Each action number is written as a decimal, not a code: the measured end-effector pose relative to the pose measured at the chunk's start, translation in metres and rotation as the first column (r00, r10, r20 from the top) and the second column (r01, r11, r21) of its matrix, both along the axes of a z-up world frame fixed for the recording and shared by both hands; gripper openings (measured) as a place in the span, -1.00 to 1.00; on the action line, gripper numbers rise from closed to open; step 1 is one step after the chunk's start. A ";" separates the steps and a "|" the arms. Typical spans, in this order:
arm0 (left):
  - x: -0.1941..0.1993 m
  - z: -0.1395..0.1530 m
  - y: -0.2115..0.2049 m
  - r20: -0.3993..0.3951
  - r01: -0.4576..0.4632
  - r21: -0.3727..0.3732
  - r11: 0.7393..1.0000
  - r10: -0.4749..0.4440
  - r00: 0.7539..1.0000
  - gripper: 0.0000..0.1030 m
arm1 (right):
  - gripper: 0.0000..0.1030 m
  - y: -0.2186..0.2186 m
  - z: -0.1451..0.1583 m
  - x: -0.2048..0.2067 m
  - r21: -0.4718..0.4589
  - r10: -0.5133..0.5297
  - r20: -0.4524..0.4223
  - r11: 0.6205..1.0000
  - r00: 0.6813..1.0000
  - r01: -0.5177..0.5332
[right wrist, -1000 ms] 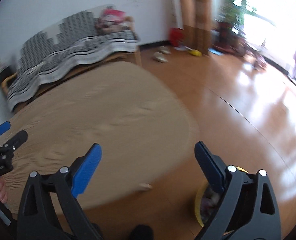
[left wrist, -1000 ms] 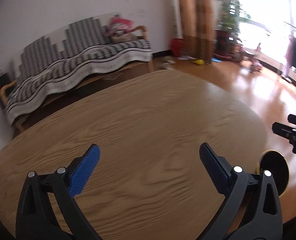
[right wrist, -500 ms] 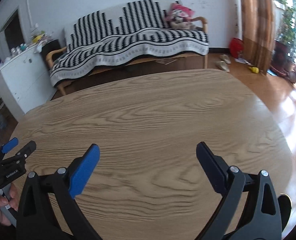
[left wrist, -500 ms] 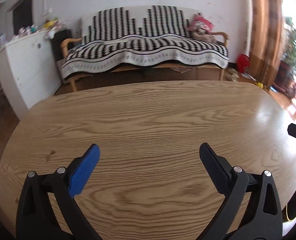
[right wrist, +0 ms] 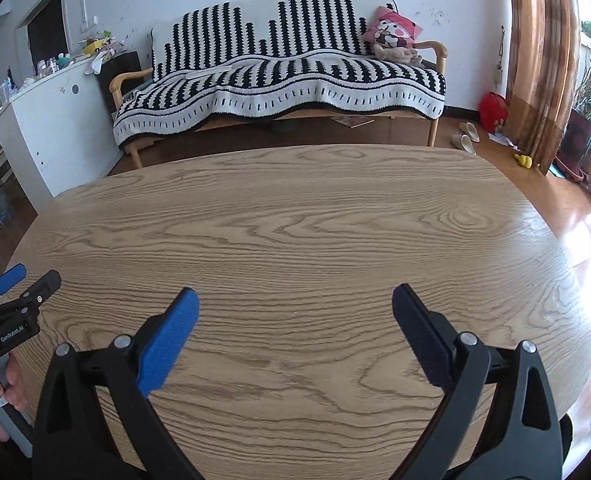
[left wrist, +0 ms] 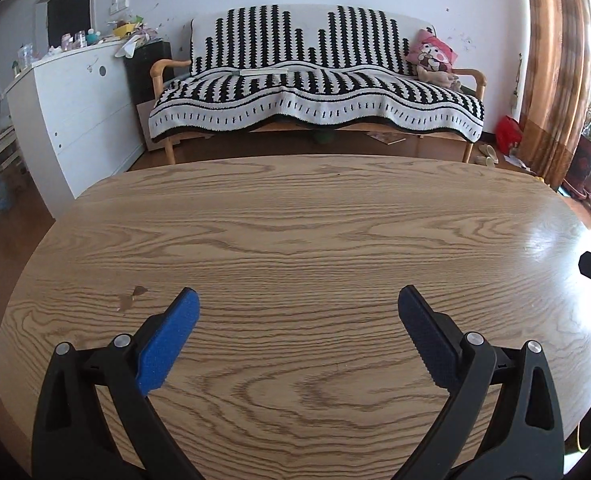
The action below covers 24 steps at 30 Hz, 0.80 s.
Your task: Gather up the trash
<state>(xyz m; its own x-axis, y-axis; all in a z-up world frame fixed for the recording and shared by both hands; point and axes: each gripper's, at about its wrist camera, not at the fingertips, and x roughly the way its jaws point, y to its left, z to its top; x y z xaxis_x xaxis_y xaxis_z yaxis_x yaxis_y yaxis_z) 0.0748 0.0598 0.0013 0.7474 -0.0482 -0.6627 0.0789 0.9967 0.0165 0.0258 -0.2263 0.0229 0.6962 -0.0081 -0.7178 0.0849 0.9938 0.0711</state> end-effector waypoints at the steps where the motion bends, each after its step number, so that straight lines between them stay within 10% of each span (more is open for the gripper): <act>1: 0.000 -0.001 0.000 -0.001 0.001 0.000 1.000 -0.001 1.000 0.87 | 0.83 0.000 -0.001 -0.001 -0.005 0.004 -0.003 1.000 1.000 -0.004; 24: -0.005 -0.001 -0.011 -0.002 0.027 0.025 0.999 -0.027 1.000 0.87 | 0.84 -0.014 -0.001 -0.011 -0.006 -0.011 -0.014 1.000 1.000 0.011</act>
